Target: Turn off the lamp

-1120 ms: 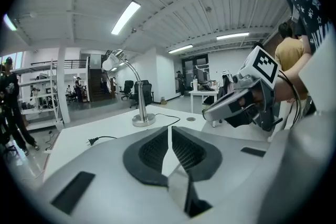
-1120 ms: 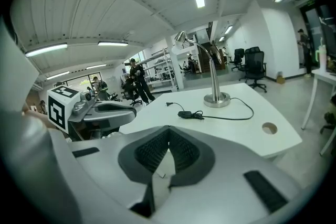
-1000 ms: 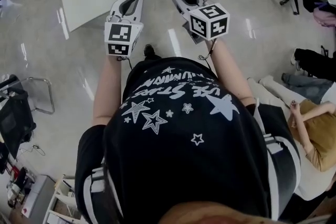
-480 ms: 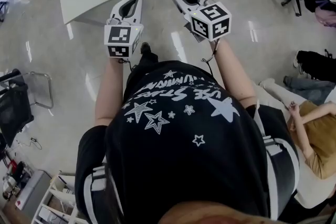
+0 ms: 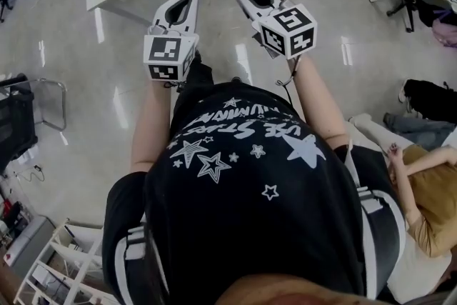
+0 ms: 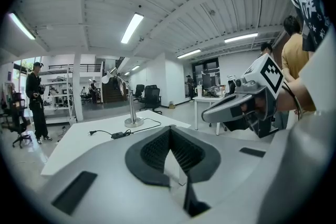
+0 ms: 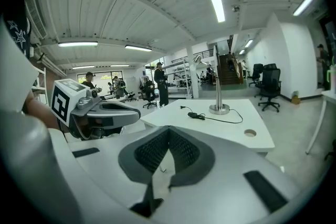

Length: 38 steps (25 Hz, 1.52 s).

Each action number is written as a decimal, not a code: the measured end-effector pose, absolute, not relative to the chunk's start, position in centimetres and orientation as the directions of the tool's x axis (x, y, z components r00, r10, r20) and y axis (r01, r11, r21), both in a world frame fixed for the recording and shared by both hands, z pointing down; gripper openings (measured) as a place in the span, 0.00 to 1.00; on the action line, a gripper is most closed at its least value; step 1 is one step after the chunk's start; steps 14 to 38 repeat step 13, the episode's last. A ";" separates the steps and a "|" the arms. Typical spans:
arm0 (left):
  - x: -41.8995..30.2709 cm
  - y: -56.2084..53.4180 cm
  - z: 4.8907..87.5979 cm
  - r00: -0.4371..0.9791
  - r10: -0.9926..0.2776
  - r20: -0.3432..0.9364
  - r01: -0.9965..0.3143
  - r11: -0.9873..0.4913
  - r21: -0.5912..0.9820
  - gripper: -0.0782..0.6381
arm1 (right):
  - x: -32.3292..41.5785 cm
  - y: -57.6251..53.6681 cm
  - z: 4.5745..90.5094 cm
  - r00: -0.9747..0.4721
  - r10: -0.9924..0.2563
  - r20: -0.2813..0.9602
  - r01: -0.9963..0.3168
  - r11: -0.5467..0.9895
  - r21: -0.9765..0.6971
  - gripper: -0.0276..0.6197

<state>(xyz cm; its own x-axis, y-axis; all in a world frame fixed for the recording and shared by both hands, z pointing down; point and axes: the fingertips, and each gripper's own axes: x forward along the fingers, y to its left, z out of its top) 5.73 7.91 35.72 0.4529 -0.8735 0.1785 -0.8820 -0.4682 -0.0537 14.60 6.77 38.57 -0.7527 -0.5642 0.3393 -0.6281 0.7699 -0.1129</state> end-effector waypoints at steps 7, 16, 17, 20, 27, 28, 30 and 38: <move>7.3 11.0 35.4 0.440 -0.883 0.166 -0.889 -0.454 -0.059 0.12 | 16.1 9.6 38.8 -0.762 -0.554 0.336 -0.617 0.779 -0.115 0.05; 9.4 12.3 35.6 0.437 -0.886 0.153 -0.891 -0.450 -0.057 0.12 | 17.9 11.2 39.9 -0.766 -0.546 0.339 -0.612 0.781 -0.124 0.05; 9.4 12.3 35.6 0.437 -0.886 0.153 -0.891 -0.450 -0.057 0.12 | 17.9 11.2 39.9 -0.766 -0.546 0.339 -0.612 0.781 -0.124 0.05; 9.4 12.3 35.6 0.437 -0.886 0.153 -0.891 -0.450 -0.057 0.12 | 17.9 11.2 39.9 -0.766 -0.546 0.339 -0.612 0.781 -0.124 0.05; 9.4 12.3 35.6 0.437 -0.886 0.153 -0.891 -0.450 -0.057 0.12 | 17.9 11.2 39.9 -0.766 -0.546 0.339 -0.612 0.781 -0.124 0.05; 9.4 12.3 35.6 0.437 -0.886 0.153 -0.891 -0.450 -0.057 0.12 | 17.9 11.2 39.9 -0.766 -0.546 0.339 -0.612 0.781 -0.124 0.05; 9.4 12.3 35.6 0.437 -0.886 0.153 -0.891 -0.450 -0.057 0.12 | 17.9 11.2 39.9 -0.766 -0.546 0.339 -0.612 0.781 -0.124 0.05; 9.4 12.3 35.6 0.437 -0.886 0.153 -0.891 -0.450 -0.057 0.12 | 17.9 11.2 39.9 -0.766 -0.546 0.339 -0.612 0.781 -0.124 0.05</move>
